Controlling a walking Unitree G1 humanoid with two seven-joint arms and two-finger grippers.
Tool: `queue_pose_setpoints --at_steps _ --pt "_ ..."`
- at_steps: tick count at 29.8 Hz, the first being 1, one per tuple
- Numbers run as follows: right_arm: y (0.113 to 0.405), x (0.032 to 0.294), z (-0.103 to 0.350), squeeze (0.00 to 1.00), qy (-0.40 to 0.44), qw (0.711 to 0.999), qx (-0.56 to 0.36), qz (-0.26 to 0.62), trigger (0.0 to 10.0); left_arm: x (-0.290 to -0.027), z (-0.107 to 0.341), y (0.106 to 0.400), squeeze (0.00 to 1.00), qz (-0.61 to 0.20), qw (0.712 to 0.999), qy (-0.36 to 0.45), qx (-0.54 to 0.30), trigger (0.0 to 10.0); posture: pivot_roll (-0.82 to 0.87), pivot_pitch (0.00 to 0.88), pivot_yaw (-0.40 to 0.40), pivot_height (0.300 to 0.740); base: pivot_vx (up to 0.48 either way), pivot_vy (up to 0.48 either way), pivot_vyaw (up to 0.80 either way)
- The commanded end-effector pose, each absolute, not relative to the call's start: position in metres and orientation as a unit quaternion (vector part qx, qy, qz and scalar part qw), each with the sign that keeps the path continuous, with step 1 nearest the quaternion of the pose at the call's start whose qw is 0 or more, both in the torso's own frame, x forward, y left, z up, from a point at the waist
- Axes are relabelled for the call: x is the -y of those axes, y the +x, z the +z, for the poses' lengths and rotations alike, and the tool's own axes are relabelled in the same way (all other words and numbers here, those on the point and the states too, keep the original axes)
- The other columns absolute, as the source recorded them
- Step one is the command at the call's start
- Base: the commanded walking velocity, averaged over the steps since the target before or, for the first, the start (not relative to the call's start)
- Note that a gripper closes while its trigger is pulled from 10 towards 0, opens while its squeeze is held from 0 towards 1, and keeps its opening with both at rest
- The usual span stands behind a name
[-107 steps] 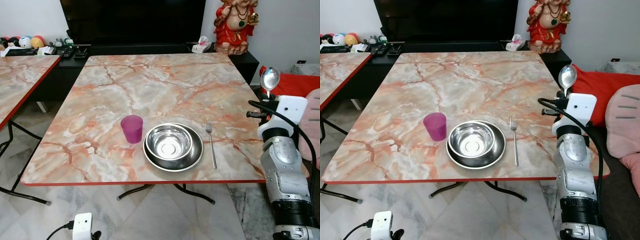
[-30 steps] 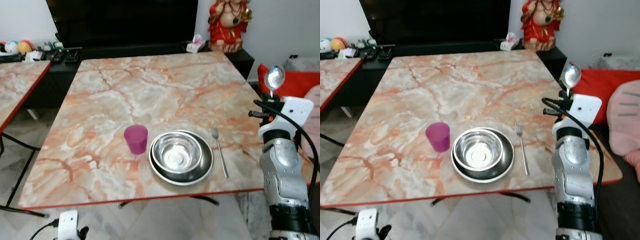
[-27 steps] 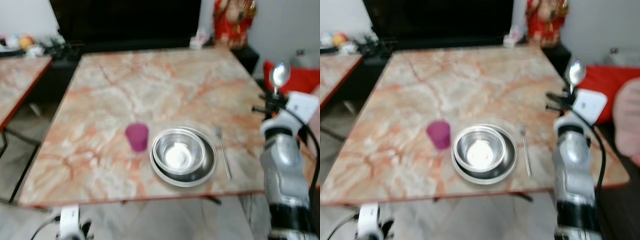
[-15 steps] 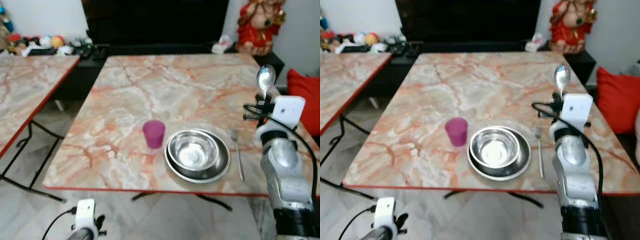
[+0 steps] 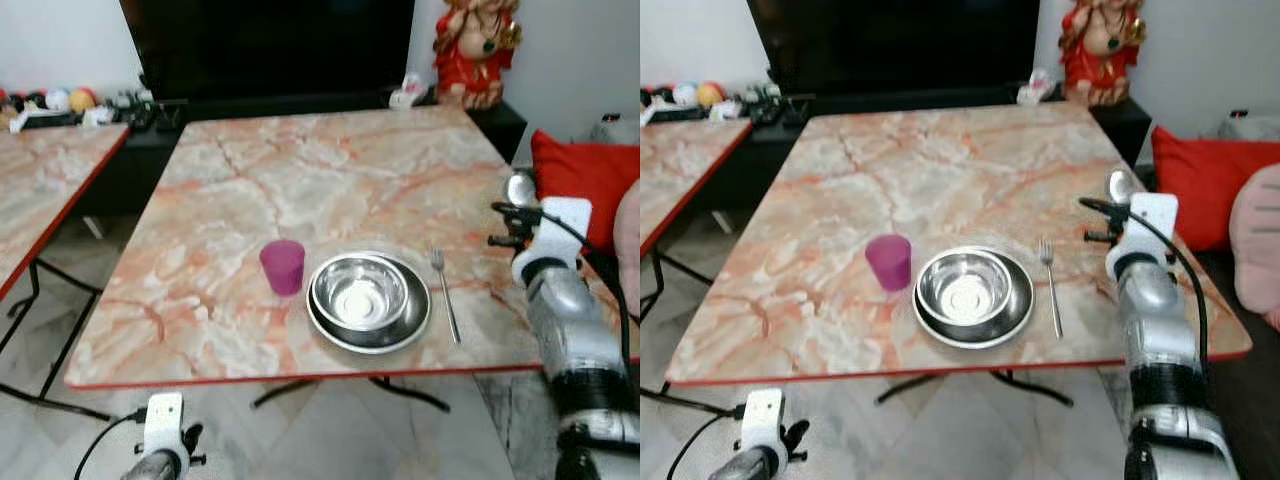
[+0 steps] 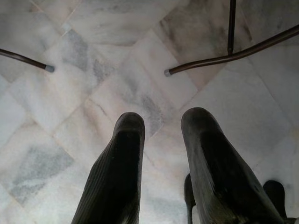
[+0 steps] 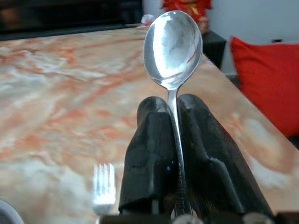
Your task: Setting the table
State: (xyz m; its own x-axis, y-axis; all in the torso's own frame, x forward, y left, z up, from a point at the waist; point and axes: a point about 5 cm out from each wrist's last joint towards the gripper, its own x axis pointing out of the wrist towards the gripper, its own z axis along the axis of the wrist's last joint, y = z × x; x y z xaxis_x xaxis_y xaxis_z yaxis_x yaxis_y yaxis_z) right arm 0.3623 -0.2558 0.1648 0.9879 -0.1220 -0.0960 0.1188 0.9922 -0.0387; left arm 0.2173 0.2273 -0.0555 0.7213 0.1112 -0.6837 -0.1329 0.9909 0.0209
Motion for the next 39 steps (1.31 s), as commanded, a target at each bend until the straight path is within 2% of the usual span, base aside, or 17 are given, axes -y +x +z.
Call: queue_pose_setpoints --at_steps 1,17,25,39 --pt "0.365 0.256 0.157 0.00 -0.021 0.996 -0.072 -0.054 10.0 -0.231 -0.056 0.215 0.00 0.067 0.925 -0.013 -0.373 10.0 0.02 0.000 0.052 0.740 0.000 0.000 0.00" --pt "0.366 0.256 0.119 0.00 -0.018 0.986 -0.159 -0.036 10.0 -0.235 -0.064 0.199 0.00 0.060 0.917 -0.013 -0.395 10.0 0.04 0.002 0.057 0.740 0.000 0.000 0.00" --pt "0.359 0.261 0.105 0.00 -0.044 0.981 -0.180 -0.050 10.0 -0.239 -0.065 0.196 0.00 0.059 0.914 -0.006 -0.402 10.0 0.04 0.013 0.066 0.740 0.000 0.000 0.00" --pt "0.348 0.254 0.082 0.00 -0.025 0.980 -0.189 -0.048 10.0 -0.252 -0.068 0.182 0.00 0.072 0.907 -0.001 -0.415 10.0 0.04 0.000 0.072 0.740 0.000 0.000 0.00"
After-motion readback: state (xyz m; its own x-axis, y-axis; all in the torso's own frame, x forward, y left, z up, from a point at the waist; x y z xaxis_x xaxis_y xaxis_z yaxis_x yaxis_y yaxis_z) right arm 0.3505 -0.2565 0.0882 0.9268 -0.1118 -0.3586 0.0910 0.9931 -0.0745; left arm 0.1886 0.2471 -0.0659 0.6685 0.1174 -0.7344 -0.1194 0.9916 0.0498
